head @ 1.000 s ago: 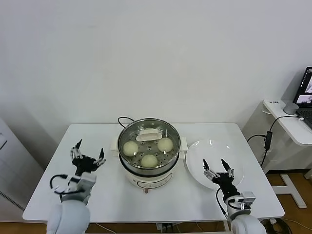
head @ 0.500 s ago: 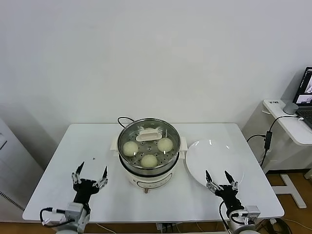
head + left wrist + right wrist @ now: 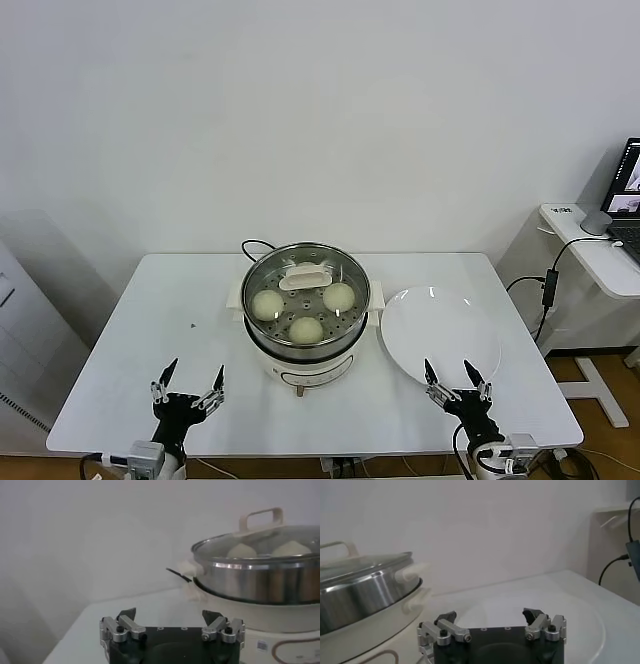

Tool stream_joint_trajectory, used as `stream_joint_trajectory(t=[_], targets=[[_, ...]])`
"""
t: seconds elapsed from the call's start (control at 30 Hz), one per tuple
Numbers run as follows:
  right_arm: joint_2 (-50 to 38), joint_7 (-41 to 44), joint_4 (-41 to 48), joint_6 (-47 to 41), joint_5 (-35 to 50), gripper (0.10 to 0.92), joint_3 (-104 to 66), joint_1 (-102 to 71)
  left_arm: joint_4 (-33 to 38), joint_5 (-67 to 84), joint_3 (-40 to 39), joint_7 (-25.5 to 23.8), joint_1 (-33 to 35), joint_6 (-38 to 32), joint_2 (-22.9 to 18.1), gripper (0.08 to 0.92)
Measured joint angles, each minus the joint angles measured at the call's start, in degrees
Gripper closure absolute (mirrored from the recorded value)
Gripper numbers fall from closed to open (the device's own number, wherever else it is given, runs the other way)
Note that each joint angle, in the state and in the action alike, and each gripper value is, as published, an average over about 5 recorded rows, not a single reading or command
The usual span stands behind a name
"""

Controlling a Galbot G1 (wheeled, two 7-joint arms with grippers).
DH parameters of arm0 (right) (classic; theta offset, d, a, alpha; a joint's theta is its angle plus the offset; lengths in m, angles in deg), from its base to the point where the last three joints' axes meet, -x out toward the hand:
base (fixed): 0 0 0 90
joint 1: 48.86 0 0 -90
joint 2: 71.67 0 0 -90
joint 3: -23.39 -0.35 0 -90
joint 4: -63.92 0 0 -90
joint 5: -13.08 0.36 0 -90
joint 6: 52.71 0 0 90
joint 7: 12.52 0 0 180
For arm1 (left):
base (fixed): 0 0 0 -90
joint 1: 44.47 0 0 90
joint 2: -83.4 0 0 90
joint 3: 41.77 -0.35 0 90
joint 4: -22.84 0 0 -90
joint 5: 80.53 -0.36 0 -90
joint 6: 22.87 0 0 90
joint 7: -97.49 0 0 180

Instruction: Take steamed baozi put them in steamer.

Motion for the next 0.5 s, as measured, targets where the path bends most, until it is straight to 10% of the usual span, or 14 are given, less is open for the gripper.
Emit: stream_joint_trajectory(t=[0.5], targets=[[0.3, 0.0, -0.2, 0.3, -0.6, 0.203, -0.2, -0.5, 0.1, 2.1, -0.1, -0.3, 1.1, 0.1, -0.1, 0.177]])
